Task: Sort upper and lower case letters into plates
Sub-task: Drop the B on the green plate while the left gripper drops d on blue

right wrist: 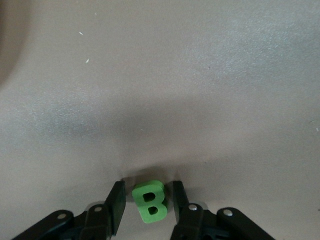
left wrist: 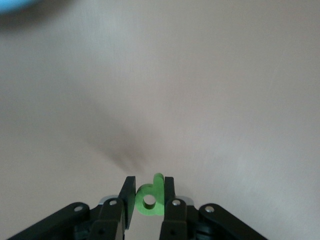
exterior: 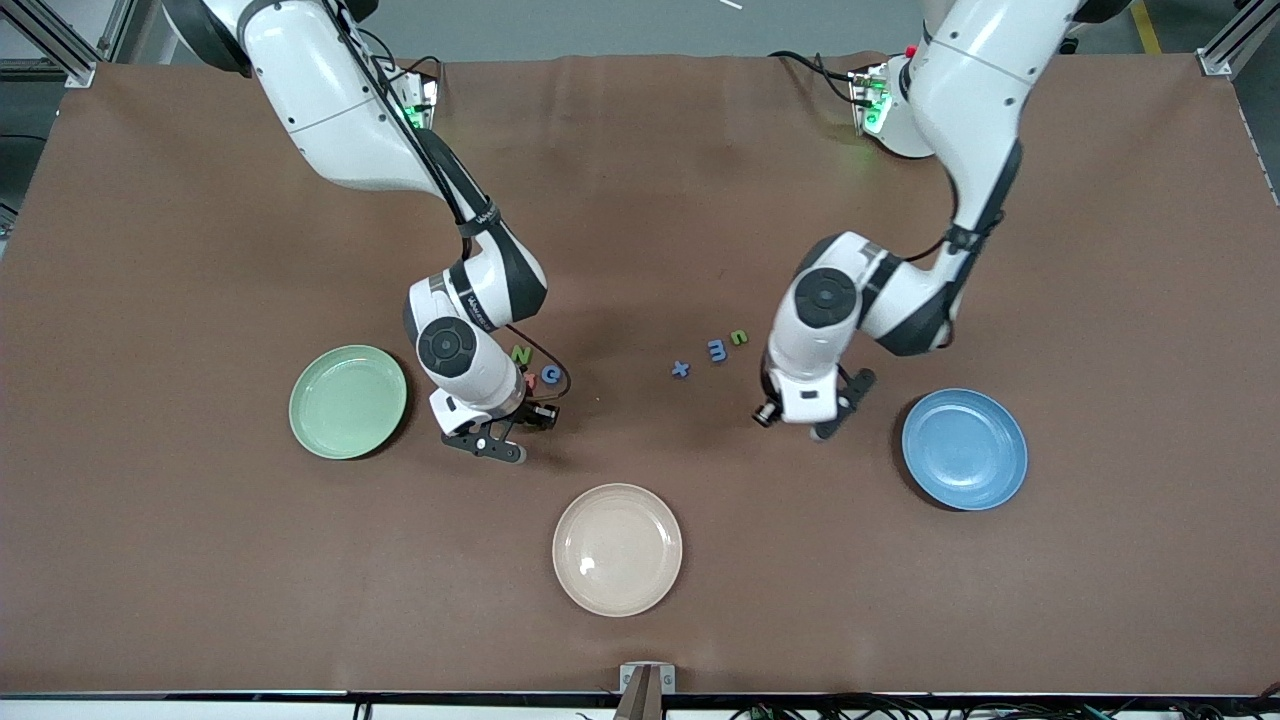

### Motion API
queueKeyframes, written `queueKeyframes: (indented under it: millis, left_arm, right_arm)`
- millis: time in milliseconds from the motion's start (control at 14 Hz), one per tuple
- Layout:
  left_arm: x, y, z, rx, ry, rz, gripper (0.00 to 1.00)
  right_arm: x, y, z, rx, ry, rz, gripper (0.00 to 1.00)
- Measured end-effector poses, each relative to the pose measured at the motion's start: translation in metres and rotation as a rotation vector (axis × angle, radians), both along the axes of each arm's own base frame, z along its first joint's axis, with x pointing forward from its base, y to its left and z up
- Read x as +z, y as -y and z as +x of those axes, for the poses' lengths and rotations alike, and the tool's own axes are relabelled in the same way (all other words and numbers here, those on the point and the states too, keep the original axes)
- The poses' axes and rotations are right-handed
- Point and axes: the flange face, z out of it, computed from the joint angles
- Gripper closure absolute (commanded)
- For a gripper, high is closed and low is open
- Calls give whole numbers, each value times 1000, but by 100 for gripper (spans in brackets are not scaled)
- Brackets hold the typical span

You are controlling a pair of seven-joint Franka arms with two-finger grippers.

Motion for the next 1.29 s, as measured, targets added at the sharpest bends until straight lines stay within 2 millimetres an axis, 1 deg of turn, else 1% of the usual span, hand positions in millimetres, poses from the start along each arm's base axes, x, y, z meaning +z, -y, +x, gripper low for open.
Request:
queueKeyframes:
  millis: [72,215,286,430,501,645,859,1074,1146,1217,1289]
  left_arm:
    - [12,-18,14,-16,-2,13,90]
    - [30,-58,37,-46,-12,37,90]
    - [35,-79,46,-72,-17,46,90]
    - [36,-127,60,-134,-32,62,90]
    - [33,-152,65,-160,-42,68,89]
    - [25,-189,71,-205,-63,75,87]
    - [1,-228,72,-281,-112,78,83]
    - [-28,-263,70,-334,-162,72,75]
    - [-33,-271,69,-340,-172,70,65]
    - [-38,-280,67,-336,-181,69,46]
    - [-42,-286,65,-336,-189,68,8]
  right_arm:
    - [1,1,0,1,-1,-3,99]
    - [2,2,1,-1,2,-3,100]
    - [2,3,2,-1,4,-4,100]
    - [3,18,10,10,2,-18,100]
    - [4,31,16,23,-10,-28,100]
    - [15,62,32,46,-34,-35,100]
    - [45,115,51,106,-68,-34,100]
    - [74,176,60,171,-102,-23,100]
    - [79,195,59,187,-107,-23,100]
    - [81,214,56,199,-111,-29,100]
    - [80,232,50,206,-120,-32,100]
